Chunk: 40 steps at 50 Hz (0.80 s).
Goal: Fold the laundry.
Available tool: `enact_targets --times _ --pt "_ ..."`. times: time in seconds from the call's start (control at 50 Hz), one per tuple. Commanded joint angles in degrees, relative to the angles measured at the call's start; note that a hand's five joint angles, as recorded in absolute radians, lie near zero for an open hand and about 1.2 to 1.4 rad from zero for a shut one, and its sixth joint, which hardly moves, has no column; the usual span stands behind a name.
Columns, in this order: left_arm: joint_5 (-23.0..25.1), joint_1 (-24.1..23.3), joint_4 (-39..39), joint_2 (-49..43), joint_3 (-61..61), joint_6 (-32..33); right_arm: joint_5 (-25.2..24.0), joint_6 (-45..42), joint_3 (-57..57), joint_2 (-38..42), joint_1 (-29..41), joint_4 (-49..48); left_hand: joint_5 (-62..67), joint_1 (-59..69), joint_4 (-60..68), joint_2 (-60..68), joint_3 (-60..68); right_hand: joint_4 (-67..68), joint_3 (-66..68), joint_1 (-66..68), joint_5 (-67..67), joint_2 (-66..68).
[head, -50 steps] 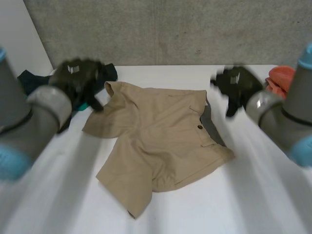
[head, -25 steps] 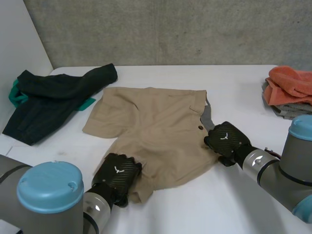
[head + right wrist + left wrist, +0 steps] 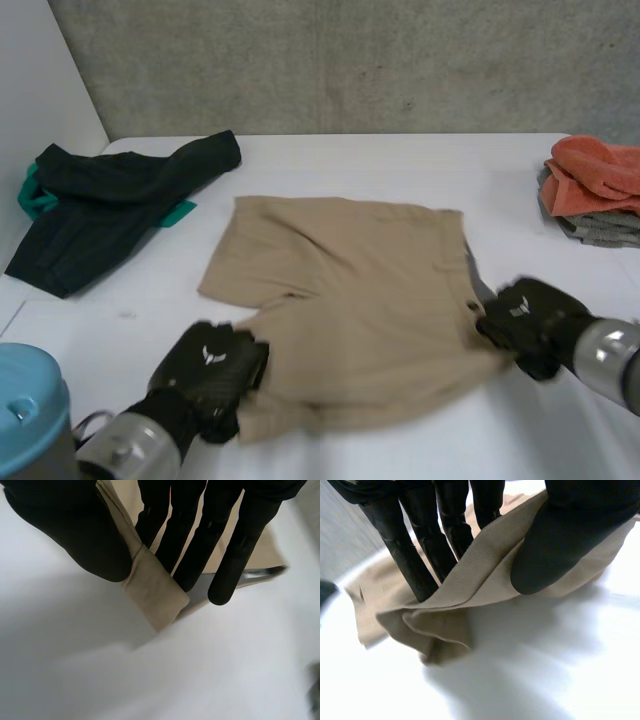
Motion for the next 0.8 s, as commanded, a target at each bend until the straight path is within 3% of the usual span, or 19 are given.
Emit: enact_targets --times 0.02,0.08,0.22,0.32,0.4,0.54,0.62,0.76,0.78,0.8 --pt "5.7 4.4 -20.0 0.6 2.6 -5.9 -0.6 -9.2 0.6 -3.9 -2.6 13.3 13.2 14.4 11.4 11.9 11.9 11.6 12.2 18.7 12.5 12.5" --pt "7.1 5.7 -20.5 -0.3 4.2 -6.4 -0.9 -8.1 -0.1 -3.4 -1.3 11.5 13.2 14.4 11.4 11.9 11.9 11.6 12.2 18.7 12.5 12.5" --pt "7.7 9.5 -11.4 -6.4 11.8 -5.9 -0.3 5.2 -7.2 4.5 3.2 1.0 13.2 14.4 11.4 11.9 11.9 11.6 12.2 18.7 12.5 12.5" --pt "4.9 11.9 -1.9 -14.7 21.8 -6.0 5.1 14.4 -14.8 10.2 5.6 -9.4 13.2 14.4 11.4 11.9 11.9 11.6 12.2 18.7 12.5 12.5" --pt "3.2 12.5 1.4 -21.9 31.2 -6.2 8.3 18.5 -20.3 15.3 7.2 -15.0 13.2 14.4 11.4 11.9 11.9 11.6 12.2 18.7 12.5 12.5" --pt "2.3 11.7 1.1 -36.0 48.9 -5.4 10.5 20.0 -30.8 25.3 8.7 -21.9 13.2 14.4 11.4 11.9 11.9 11.6 12.2 18.7 12.5 12.5" --pt "-1.2 11.6 -0.9 -46.0 63.1 -4.1 13.0 19.9 -37.8 32.2 9.4 -25.0 13.2 14.4 11.4 11.9 11.9 11.6 12.2 18.7 12.5 12.5" --pt "-2.0 11.5 -2.5 -54.0 74.7 -4.1 19.7 18.7 -46.1 41.0 10.2 -26.5 13.1 14.3 11.2 11.7 11.8 11.6 12.2 18.7 12.5 12.5" --pt "-0.8 11.2 -2.3 -54.6 75.2 -4.1 20.6 19.0 -46.9 41.7 10.4 -27.5 -8.6 -7.4 -10.4 -9.9 -9.9 -1.8 -1.2 5.3 -0.8 -0.8" --pt "-0.2 11.1 -2.2 -54.7 75.1 -3.8 21.0 19.2 -46.9 42.0 10.4 -28.3 -20.8 -19.6 -22.6 -22.1 -22.1 -22.0 -21.5 -14.9 -21.1 -21.1"
